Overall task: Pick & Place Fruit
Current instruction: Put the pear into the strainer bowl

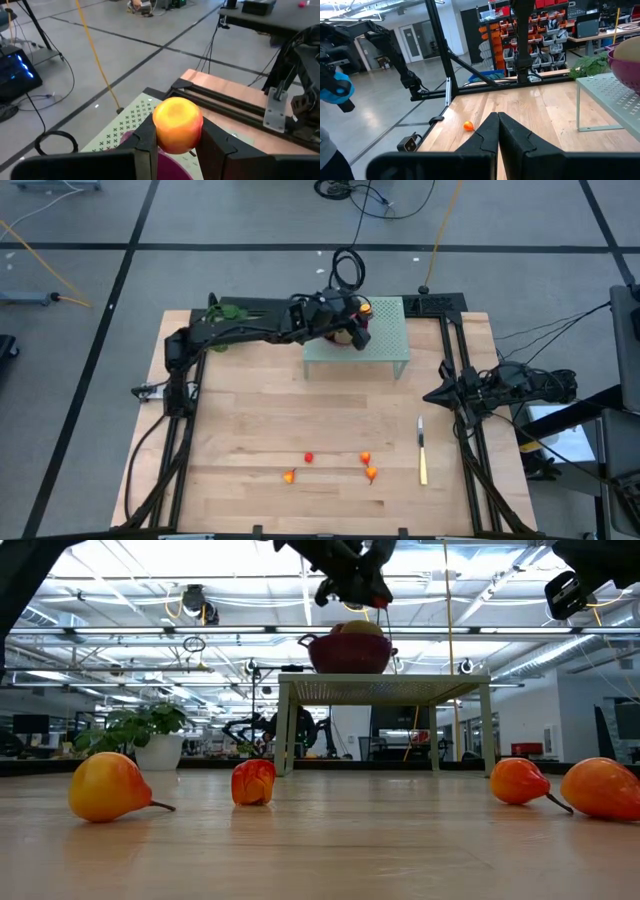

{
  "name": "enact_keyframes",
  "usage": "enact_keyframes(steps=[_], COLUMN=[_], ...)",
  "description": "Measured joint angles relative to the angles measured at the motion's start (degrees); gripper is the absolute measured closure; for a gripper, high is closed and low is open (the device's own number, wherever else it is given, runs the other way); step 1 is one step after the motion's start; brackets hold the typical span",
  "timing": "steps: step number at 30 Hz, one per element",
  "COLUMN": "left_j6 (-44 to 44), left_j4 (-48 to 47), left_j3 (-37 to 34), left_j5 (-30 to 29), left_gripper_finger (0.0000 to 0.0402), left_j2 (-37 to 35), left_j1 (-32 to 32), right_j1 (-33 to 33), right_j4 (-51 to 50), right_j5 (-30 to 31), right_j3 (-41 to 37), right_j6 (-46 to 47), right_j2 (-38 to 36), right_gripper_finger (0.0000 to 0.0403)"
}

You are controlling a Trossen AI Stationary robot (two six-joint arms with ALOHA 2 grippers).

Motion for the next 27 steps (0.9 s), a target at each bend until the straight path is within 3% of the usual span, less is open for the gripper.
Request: enact_keyframes(steps=[16,27], left_j6=[3.0,3.0], left_j4=[-5.8,-5.8], left_j3=[0.0,0.0], left_j5=[-5.4,-5.0], left_gripper_finger=[0.0314,0.0314], left_j2=[-0.1,0.5], left_j1=[-0.7,-1.0], right_j1=[0.0,0.0], right_j4=[0.0,0.0], right_j5=[0.0,0.0], right_j3=[0.0,0.0], right_j6=[0.0,0.0], right_j2=[0.0,0.0], right_gripper_finger=[0.0399,0.0399])
